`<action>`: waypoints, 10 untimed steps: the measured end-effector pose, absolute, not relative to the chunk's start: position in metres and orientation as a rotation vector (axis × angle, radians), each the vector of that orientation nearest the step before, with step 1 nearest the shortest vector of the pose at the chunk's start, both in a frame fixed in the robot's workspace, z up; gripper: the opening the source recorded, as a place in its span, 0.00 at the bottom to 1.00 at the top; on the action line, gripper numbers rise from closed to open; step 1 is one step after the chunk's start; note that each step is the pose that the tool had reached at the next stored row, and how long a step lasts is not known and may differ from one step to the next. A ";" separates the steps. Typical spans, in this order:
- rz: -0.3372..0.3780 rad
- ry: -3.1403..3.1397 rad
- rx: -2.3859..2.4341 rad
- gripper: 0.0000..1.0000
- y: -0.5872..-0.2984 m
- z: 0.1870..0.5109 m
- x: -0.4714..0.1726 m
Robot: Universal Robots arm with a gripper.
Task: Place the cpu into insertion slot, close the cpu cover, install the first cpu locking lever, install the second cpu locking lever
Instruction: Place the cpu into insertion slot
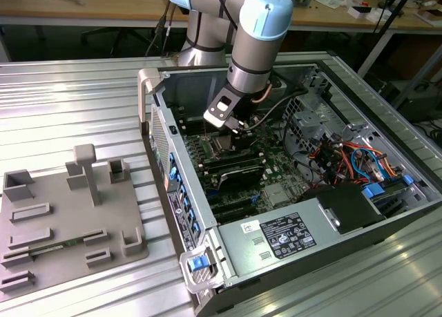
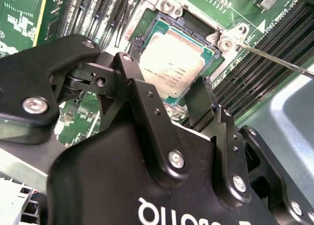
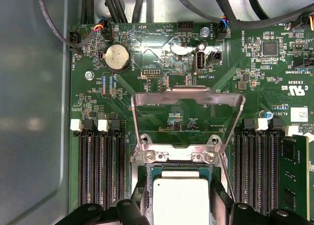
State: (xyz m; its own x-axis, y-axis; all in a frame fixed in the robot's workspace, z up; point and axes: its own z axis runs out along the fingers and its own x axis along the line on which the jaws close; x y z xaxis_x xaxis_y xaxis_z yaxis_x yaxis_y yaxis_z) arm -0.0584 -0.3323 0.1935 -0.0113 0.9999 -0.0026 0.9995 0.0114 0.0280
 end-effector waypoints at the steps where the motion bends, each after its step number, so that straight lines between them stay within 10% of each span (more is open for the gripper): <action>1: 0.028 2.219 2.194 0.61 -0.332 0.194 -0.058; 10: 0.028 2.213 2.199 0.61 -0.332 0.201 -0.058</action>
State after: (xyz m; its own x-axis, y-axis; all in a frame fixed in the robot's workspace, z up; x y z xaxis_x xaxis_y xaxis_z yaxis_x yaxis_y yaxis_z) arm -0.0584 -0.3318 0.2010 -0.0066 1.0000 -0.0027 0.9996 0.0067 0.0278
